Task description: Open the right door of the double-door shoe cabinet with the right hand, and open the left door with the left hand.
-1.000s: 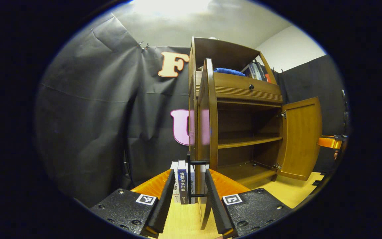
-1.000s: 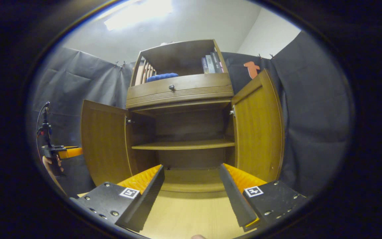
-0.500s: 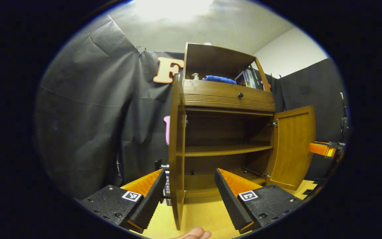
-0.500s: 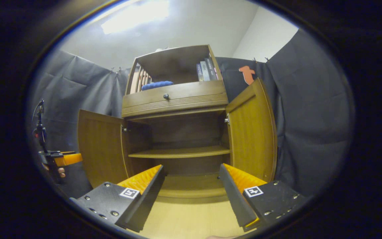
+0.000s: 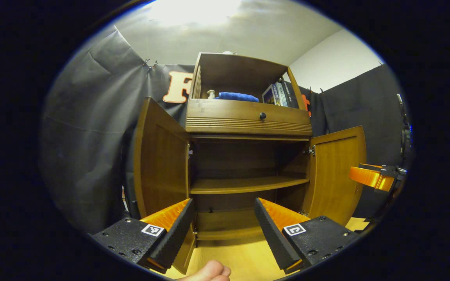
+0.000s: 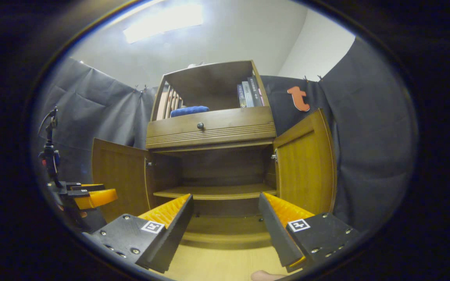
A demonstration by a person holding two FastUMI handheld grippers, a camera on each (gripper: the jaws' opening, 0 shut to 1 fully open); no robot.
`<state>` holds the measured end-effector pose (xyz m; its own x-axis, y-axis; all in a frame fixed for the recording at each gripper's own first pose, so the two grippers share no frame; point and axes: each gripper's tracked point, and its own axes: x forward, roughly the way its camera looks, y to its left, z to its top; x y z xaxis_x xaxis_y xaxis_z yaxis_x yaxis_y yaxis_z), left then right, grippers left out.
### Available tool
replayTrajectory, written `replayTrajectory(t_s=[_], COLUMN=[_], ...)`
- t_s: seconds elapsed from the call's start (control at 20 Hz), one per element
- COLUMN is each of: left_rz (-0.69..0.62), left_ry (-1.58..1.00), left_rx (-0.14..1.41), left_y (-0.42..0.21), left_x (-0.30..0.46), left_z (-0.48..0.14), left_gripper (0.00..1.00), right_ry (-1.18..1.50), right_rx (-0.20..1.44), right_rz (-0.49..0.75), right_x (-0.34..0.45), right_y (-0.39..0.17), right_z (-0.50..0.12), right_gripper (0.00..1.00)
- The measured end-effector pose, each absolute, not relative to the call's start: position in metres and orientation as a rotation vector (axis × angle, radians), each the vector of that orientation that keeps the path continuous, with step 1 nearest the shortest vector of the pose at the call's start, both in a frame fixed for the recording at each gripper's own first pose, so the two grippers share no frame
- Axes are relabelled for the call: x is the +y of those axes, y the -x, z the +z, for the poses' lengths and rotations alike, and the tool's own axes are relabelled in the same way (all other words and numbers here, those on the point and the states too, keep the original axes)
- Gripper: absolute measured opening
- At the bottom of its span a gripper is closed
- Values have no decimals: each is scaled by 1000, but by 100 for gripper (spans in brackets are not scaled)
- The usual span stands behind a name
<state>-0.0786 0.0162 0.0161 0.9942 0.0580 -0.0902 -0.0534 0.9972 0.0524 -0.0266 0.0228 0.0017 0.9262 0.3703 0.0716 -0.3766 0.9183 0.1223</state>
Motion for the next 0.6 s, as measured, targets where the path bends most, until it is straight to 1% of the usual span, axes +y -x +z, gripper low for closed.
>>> replayTrajectory(t_s=[0.2, 0.35, 0.5, 0.6], left_rz=[76, 78, 77, 71], left_ry=[-59, -66, -58, -50], left_rx=[89, 98, 104, 93], left_y=[53, 32, 14, 1], left_x=[10, 3, -2, -8], left_z=[15, 8, -2, -7], left_gripper=[92, 92, 93, 93], right_ry=[-138, -151, -125, -89], right_rx=[-41, -31, -25, -11], right_rz=[359, 362, 321, 294], right_x=[25, 30, 32, 36], right_y=[9, -1, -21, -36], right_z=[3, -1, -10, -23], right_gripper=[99, 99, 100, 96])
